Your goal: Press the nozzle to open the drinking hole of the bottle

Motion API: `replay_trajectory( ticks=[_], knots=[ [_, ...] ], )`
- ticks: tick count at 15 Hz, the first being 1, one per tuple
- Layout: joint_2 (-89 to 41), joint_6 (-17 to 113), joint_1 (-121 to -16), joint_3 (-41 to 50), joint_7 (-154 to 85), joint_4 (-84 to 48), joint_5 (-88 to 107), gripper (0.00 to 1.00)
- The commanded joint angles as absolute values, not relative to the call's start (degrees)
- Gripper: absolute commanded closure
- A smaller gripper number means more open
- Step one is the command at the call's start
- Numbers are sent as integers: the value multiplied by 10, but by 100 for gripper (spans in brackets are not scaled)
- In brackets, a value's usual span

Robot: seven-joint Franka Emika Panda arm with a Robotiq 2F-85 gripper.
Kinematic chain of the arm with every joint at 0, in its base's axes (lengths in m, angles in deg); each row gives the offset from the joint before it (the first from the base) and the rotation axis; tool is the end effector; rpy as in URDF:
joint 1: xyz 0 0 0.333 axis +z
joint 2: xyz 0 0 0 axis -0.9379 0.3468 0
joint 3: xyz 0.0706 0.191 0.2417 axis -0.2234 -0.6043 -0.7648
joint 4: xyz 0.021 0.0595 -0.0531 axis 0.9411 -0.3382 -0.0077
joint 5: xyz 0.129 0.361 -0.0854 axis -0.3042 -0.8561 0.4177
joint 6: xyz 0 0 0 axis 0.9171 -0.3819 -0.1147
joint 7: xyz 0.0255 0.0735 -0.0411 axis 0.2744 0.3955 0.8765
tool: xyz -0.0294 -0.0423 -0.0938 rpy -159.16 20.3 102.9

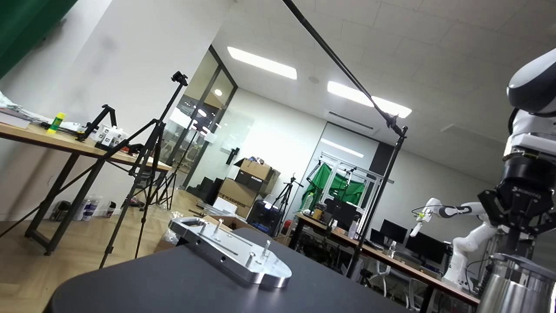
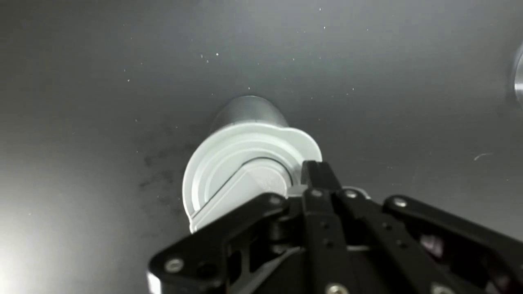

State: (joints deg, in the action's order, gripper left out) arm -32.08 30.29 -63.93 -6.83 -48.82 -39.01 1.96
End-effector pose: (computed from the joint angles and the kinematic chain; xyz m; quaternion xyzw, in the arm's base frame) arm 0.5593 0.1351 0.3907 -0.9959 0.0681 0.0502 0.0332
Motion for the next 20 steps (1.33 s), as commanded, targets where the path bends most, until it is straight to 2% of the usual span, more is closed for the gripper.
replay_trajectory(
  ticks=[1, 20],
  knots=[
    [-312, 268, -626, -59, -526, -365, 38, 100],
    [-322, 266, -623, -51, -545, -372, 79, 100]
  ],
)
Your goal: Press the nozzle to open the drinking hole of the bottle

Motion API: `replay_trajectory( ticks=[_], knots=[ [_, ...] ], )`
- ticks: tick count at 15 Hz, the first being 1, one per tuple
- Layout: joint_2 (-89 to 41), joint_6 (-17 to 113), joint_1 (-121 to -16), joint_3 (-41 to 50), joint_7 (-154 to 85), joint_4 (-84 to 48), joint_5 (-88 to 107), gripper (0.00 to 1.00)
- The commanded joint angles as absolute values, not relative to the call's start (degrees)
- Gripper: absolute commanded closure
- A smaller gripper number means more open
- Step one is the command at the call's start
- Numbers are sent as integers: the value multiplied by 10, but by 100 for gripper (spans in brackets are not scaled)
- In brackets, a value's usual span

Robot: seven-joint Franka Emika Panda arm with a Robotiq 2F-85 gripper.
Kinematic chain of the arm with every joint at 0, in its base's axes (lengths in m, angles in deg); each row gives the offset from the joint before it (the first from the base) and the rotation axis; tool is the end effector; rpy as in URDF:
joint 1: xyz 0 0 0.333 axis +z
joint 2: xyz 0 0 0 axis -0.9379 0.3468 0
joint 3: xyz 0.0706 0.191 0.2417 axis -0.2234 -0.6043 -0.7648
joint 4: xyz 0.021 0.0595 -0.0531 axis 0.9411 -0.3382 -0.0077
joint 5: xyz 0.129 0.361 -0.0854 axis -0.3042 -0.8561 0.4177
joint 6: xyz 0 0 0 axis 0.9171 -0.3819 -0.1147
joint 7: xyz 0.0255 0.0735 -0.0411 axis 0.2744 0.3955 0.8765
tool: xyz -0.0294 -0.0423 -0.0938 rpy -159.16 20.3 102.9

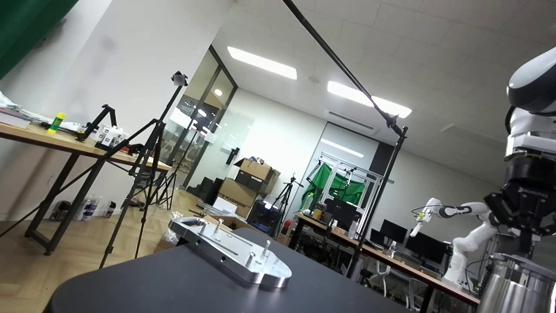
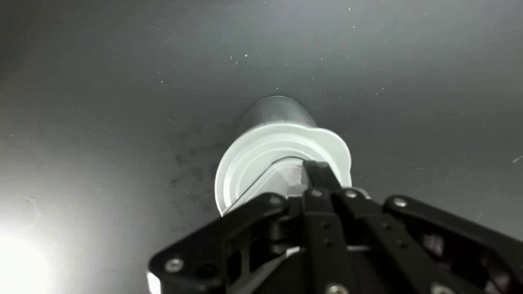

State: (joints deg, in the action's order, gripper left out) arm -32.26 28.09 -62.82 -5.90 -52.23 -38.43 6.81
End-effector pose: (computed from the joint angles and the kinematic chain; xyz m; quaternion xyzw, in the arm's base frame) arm 0.5578 0.1320 0.3937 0.9958 -0.0754 -0.0515 0.0086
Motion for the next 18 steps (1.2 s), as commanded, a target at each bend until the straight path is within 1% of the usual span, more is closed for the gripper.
replay_trajectory(
  ticks=[1, 11, 18],
  knots=[
    [-320, 266, -623, -50, -545, -371, 78, 100],
    [-301, 282, -621, -46, -541, -379, 83, 100],
    [-287, 282, -608, -47, -554, -389, 127, 100]
  ],
)
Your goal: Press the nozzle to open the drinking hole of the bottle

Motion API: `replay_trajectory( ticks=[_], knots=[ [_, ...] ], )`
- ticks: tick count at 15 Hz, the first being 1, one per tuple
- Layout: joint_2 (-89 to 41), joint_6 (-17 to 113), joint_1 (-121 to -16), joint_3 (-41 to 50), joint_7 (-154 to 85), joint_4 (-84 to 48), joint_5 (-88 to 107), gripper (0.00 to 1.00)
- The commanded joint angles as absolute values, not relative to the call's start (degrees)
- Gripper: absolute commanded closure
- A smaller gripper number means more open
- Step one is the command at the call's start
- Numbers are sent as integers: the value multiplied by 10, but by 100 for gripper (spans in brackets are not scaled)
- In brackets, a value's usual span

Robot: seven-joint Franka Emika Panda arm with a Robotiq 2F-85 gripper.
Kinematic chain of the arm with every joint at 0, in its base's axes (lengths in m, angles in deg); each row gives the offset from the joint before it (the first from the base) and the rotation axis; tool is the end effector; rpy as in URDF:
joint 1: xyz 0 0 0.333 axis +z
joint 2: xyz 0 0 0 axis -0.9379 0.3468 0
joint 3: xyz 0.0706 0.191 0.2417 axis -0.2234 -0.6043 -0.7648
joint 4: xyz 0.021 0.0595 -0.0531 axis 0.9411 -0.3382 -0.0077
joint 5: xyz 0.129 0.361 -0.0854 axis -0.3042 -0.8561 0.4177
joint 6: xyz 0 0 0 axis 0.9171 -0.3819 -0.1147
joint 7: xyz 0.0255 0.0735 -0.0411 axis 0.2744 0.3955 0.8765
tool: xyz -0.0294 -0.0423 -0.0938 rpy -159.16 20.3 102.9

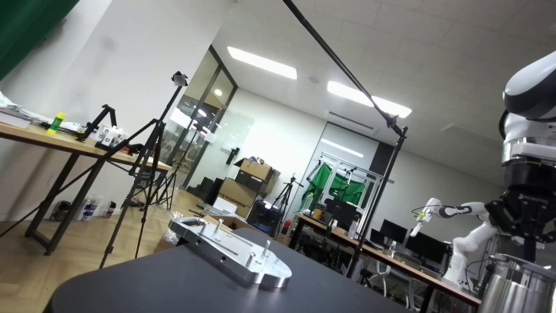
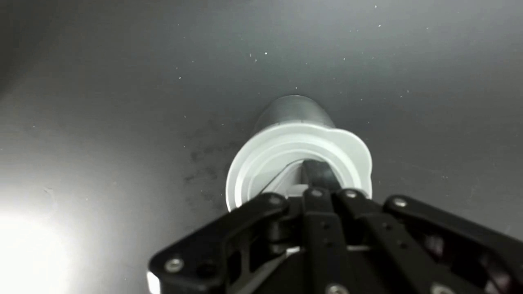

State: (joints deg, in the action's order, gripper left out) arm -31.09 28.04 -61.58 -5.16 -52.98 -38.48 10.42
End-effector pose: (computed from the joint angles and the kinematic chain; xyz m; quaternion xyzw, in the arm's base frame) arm 0.5583 0.1334 0.3815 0.9959 -0.0626 -0.0531 0.0388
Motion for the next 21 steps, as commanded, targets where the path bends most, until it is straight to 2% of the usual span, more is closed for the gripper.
replay_trajectory(
  ticks=[1, 14, 15, 17, 21],
  knots=[
    [-292, 287, -608, -48, -551, -389, 126, 100],
    [-434, 294, -620, -54, -507, -413, 55, 100],
    [-439, 287, -621, -54, -500, -412, 47, 74],
    [-446, 276, -625, -53, -501, -413, 42, 68],
    [-475, 270, -638, -48, -505, -427, 46, 40]
  ],
)
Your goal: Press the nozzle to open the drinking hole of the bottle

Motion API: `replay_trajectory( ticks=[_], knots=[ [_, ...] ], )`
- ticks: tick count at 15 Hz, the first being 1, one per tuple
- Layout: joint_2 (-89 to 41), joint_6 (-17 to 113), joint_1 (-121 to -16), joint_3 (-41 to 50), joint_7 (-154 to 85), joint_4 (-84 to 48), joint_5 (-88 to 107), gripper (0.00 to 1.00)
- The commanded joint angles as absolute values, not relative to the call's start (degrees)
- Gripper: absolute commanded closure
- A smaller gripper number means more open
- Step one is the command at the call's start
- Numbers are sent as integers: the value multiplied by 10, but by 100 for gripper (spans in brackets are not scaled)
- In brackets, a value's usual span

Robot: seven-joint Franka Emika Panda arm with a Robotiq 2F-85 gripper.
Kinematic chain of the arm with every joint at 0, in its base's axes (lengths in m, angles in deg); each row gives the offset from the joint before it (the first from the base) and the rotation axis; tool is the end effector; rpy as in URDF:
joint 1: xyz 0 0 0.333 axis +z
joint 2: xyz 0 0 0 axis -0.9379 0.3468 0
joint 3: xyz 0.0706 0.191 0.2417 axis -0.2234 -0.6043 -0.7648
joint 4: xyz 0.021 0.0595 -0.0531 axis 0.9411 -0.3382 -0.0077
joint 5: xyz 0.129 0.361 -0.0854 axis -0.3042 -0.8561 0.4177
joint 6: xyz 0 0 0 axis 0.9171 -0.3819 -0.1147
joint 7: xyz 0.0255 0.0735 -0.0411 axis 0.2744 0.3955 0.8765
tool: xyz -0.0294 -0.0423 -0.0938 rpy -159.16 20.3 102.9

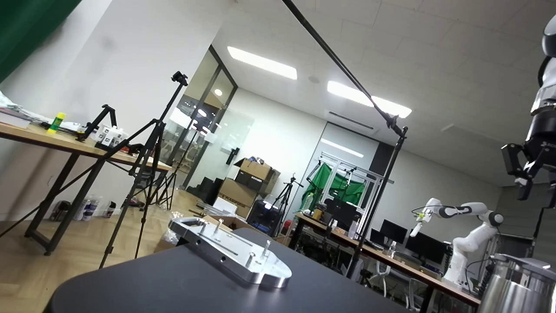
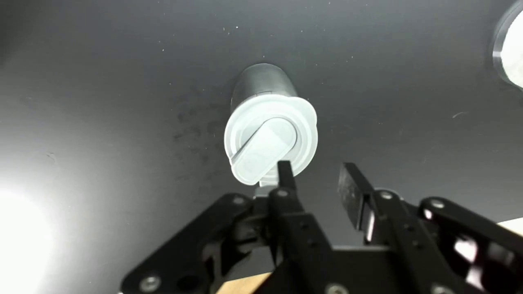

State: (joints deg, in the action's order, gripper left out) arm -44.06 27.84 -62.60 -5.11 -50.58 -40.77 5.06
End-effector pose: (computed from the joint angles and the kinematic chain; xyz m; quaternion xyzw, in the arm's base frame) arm 0.5278 0.1237 0.4887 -0.9970 0.0720 -0.0239 0.0179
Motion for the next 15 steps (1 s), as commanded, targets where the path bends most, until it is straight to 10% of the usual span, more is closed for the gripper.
replay_trajectory(
  ticks=[1, 6, 15],
  knots=[
    [-483, 269, -642, -46, -503, -430, 44, 34],
    [-510, 252, -660, -41, -498, -440, 38, 0],
    [-505, 235, -665, -45, -491, -435, 42, 0]
  ],
)
